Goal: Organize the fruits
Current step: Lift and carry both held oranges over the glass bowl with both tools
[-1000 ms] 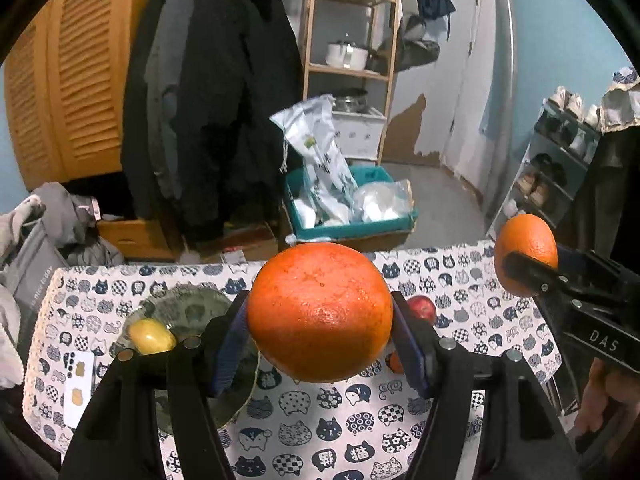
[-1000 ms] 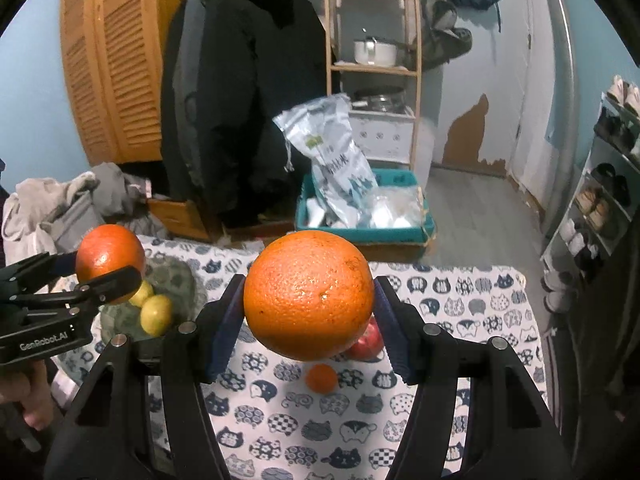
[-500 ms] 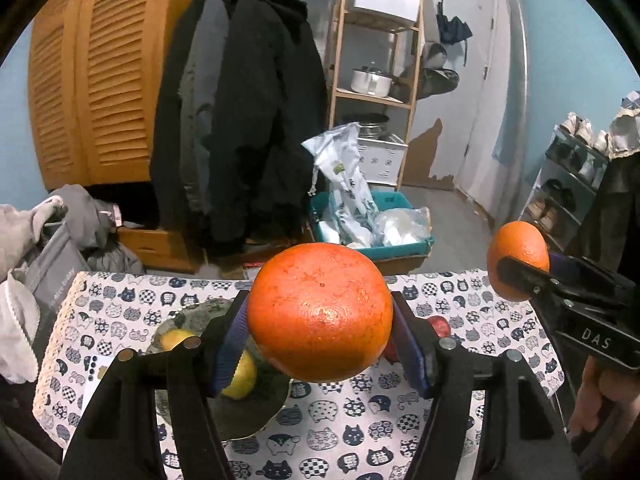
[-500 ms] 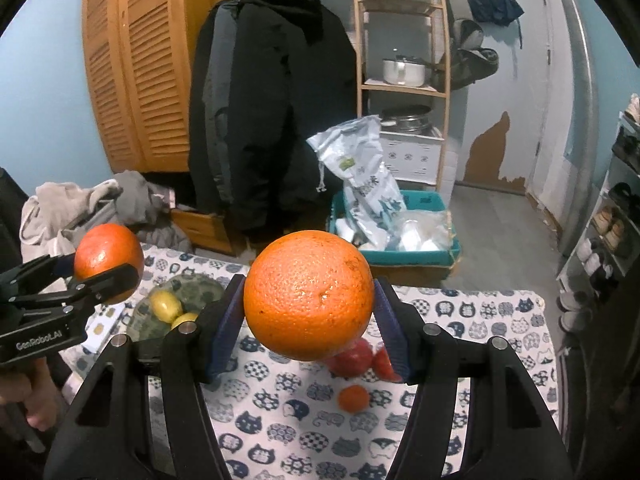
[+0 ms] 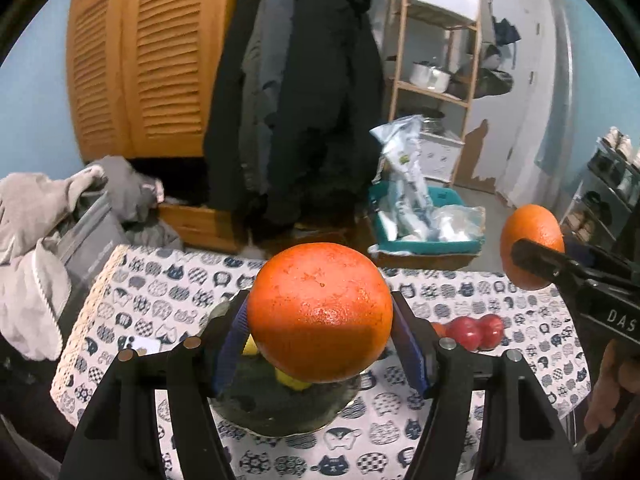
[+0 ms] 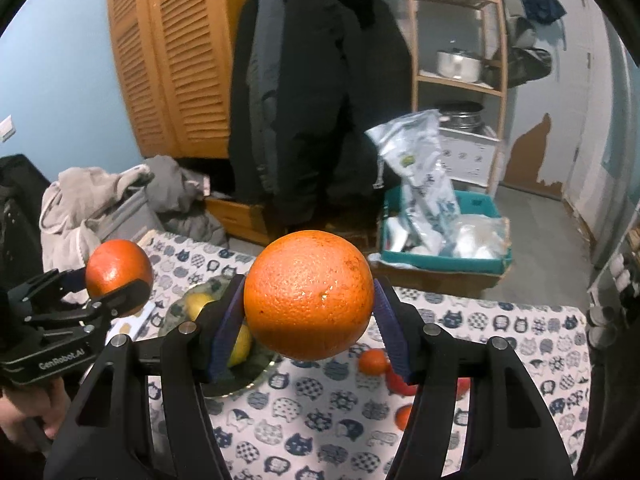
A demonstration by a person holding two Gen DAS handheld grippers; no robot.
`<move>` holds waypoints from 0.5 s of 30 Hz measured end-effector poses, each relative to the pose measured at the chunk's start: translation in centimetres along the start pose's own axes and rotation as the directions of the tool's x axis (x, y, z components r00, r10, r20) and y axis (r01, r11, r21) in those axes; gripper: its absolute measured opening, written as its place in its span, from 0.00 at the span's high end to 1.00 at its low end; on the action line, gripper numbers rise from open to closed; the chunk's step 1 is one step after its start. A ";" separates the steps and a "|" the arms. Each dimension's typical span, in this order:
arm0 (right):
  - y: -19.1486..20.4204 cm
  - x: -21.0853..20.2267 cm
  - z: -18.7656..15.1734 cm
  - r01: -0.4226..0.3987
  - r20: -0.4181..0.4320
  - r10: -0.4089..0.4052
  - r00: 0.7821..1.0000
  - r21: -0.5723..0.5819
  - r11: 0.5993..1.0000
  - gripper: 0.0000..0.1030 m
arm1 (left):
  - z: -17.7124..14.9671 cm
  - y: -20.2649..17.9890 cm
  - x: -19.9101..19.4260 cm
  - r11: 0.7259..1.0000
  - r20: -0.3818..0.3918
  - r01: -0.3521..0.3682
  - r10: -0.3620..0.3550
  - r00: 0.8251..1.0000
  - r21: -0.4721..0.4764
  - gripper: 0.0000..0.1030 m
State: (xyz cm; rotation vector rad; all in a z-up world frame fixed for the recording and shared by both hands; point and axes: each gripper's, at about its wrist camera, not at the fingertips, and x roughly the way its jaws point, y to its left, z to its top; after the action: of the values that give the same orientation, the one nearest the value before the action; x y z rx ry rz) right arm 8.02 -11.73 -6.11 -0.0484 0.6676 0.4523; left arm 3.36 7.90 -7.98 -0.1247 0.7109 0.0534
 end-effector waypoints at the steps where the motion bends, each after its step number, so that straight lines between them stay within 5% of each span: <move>1: 0.5 0.6 0.1 -0.011 -0.009 0.011 1.000 -0.001 1.000 0.39 | -0.1 0.5 0.2 1.000 -0.006 -0.004 0.004 1.000 -0.007 0.34; 15: 5.4 6.4 0.7 -0.107 -0.098 0.106 0.990 -0.014 0.994 0.39 | -2.1 5.9 4.0 0.996 -0.105 -0.067 0.061 0.993 -0.060 0.34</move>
State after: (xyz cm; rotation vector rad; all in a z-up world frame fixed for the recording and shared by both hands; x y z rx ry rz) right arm 10.60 -4.22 -8.94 -0.0530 0.7636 0.5619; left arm 4.50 13.48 -12.72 -0.1661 0.8170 0.1316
